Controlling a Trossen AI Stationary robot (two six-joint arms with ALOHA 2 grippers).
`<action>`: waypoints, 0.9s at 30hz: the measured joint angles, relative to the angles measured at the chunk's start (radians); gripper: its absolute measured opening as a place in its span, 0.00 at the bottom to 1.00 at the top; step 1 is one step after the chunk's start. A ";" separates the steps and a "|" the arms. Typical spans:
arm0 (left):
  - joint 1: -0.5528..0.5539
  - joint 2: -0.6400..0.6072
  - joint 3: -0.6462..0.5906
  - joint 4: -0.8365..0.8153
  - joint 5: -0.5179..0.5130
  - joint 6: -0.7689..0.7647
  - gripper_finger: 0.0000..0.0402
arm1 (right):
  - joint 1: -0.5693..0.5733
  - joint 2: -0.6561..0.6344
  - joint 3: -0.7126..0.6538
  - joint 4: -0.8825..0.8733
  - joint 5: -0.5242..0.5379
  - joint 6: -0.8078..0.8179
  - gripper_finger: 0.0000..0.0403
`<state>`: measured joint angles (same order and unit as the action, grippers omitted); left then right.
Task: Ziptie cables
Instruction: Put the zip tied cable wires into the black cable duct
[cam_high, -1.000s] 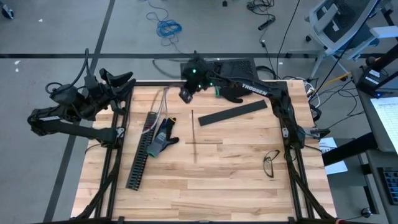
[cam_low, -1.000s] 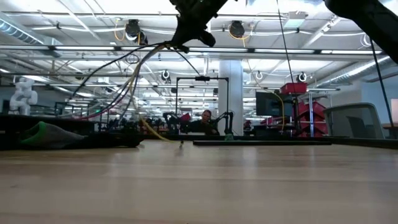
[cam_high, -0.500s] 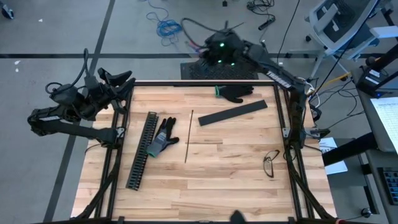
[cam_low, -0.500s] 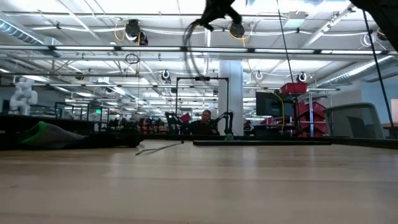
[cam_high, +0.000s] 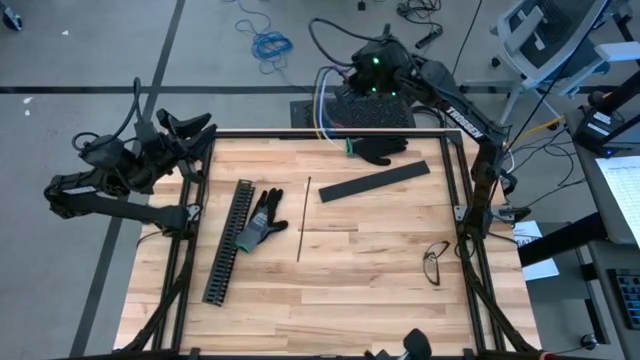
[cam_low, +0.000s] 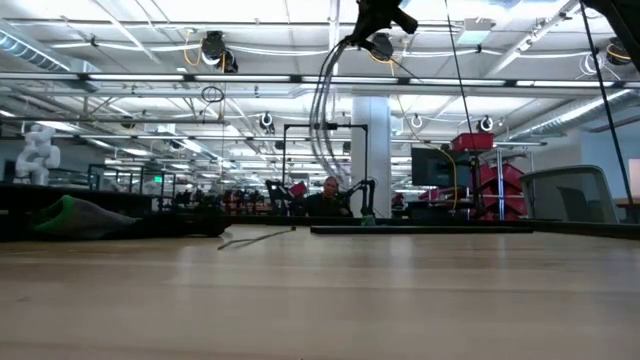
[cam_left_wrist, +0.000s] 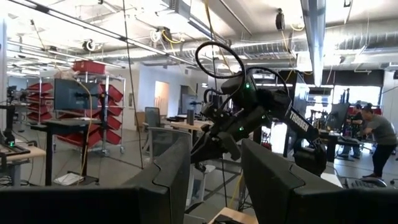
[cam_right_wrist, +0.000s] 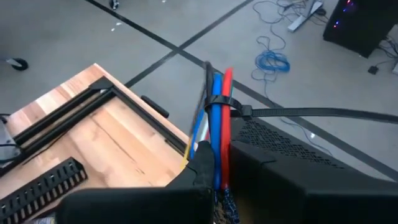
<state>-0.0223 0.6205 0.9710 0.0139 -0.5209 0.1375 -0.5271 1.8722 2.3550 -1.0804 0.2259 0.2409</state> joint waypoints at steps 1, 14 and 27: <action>0.000 0.000 0.000 0.000 0.000 0.000 0.35 | -0.001 0.003 0.000 0.001 0.000 0.000 0.04; 0.000 0.000 0.000 0.003 0.000 0.000 0.35 | 0.008 0.152 0.000 0.142 -0.031 0.063 0.03; 0.000 0.000 0.000 0.003 0.000 -0.002 0.35 | 0.222 0.296 0.000 0.151 -0.206 0.047 0.03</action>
<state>-0.0223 0.6205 0.9710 0.0173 -0.5209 0.1360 -0.3048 2.1681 2.3554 -0.9296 0.0196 0.2876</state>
